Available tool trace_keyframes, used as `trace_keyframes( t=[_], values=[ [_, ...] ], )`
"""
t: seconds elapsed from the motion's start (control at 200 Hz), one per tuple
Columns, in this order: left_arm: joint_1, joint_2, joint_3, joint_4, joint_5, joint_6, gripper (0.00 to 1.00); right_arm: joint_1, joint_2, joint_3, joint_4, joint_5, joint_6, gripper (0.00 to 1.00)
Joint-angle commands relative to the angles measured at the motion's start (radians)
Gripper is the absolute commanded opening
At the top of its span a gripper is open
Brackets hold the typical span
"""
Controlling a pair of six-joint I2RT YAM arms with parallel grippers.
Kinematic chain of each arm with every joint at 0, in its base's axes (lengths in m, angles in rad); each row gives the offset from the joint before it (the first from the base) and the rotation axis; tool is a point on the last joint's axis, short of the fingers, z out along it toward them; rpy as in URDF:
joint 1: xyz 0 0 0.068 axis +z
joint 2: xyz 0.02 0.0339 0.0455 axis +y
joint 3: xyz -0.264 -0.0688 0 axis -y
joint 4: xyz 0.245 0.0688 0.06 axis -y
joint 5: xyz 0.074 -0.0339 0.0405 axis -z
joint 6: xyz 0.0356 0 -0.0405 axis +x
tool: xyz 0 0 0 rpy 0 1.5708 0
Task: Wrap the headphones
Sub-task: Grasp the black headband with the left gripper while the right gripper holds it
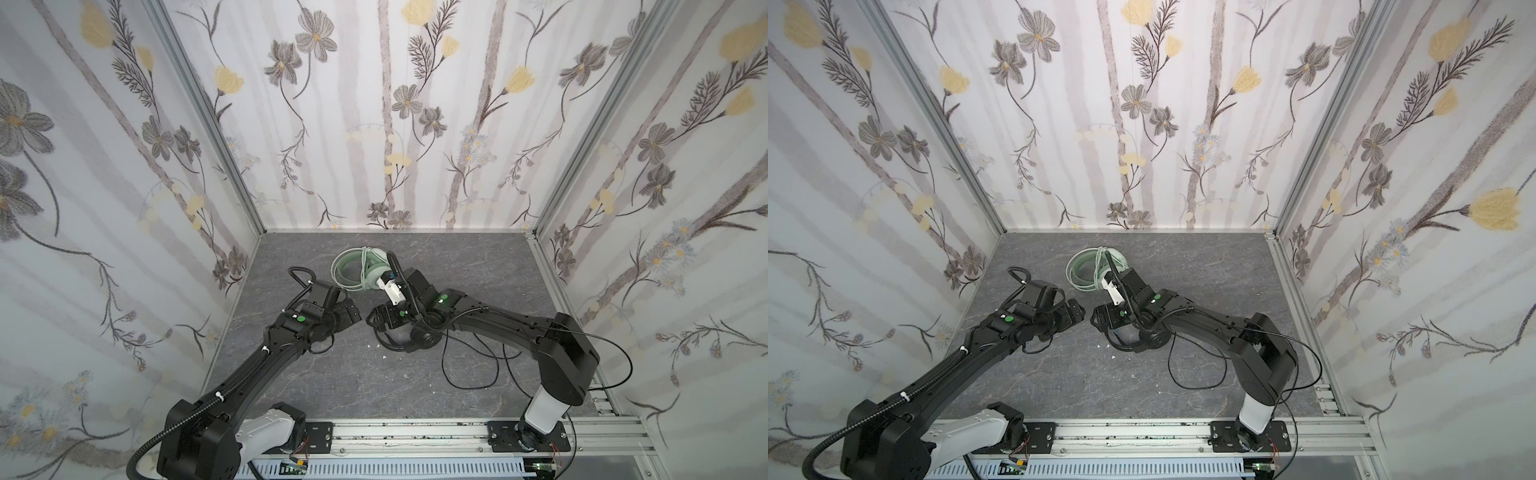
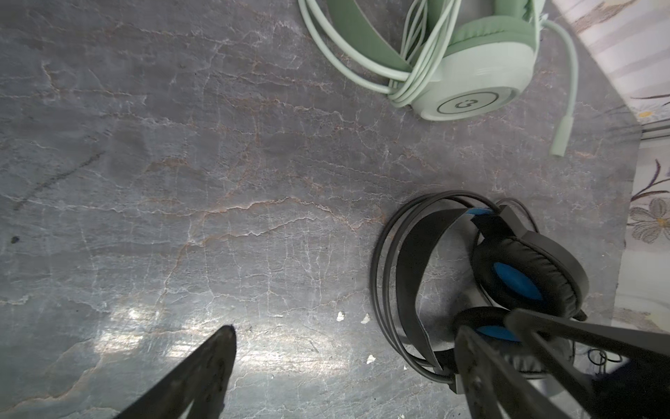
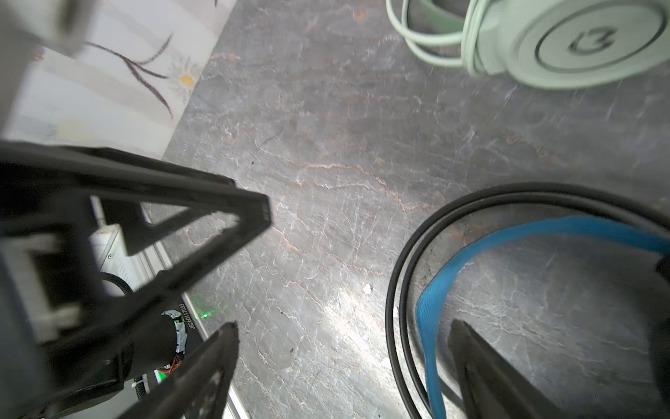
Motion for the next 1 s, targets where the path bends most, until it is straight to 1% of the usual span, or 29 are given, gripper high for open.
trace_keyframes(
  t=[0.0, 0.085, 0.095, 0.115, 0.22, 0.285, 0.36, 0.435, 0.53, 0.555, 0.664, 0.754, 0.809, 0.994],
  values=[
    [-0.002, 0.062, 0.038, -0.016, 0.026, -0.003, 0.95, -0.022, -0.048, 0.04, -0.072, 0.073, -0.06, 0.92],
    [-0.025, 0.14, 0.067, -0.016, 0.029, -0.003, 0.95, -0.043, -0.099, 0.043, -0.093, 0.085, -0.084, 0.93],
    [-0.03, 0.148, 0.071, -0.014, 0.029, -0.005, 0.95, -0.066, -0.105, 0.043, -0.093, 0.085, -0.088, 0.93],
    [-0.038, 0.16, 0.076, -0.009, 0.027, -0.007, 0.95, -0.079, -0.118, 0.042, -0.092, 0.09, -0.1, 0.94],
    [-0.076, 0.244, 0.095, 0.037, 0.042, -0.036, 0.96, -0.088, -0.189, 0.024, -0.068, 0.136, -0.181, 0.98],
    [-0.099, 0.308, 0.119, 0.053, 0.054, -0.048, 0.97, -0.104, -0.209, 0.013, -0.067, 0.151, -0.21, 0.99],
    [-0.139, 0.377, 0.166, 0.048, 0.041, -0.036, 0.97, -0.147, -0.222, -0.013, -0.066, 0.13, -0.213, 0.99],
    [-0.171, 0.443, 0.23, 0.005, 0.01, -0.019, 0.97, -0.192, -0.241, -0.054, -0.057, 0.111, -0.211, 0.99],
    [-0.184, 0.511, 0.286, -0.028, -0.017, -0.014, 0.96, -0.238, -0.261, -0.127, -0.025, 0.109, -0.212, 1.0],
    [-0.185, 0.527, 0.295, -0.03, -0.019, -0.013, 0.96, -0.252, -0.298, -0.145, -0.018, 0.106, -0.209, 1.0],
    [-0.195, 0.599, 0.353, -0.068, -0.024, 0.005, 0.93, -0.3, -0.334, -0.205, -0.001, 0.093, -0.201, 1.0],
    [-0.212, 0.64, 0.39, -0.095, -0.047, 0.023, 0.85, -0.325, -0.356, -0.236, 0.007, 0.09, -0.201, 1.0],
    [-0.217, 0.664, 0.407, -0.1, -0.053, 0.027, 0.82, -0.339, -0.362, -0.249, 0.008, 0.084, -0.201, 1.0],
    [-0.241, 0.738, 0.46, -0.144, -0.093, 0.031, 0.76, -0.374, -0.382, -0.296, 0.03, 0.059, -0.185, 1.0]
  ],
)
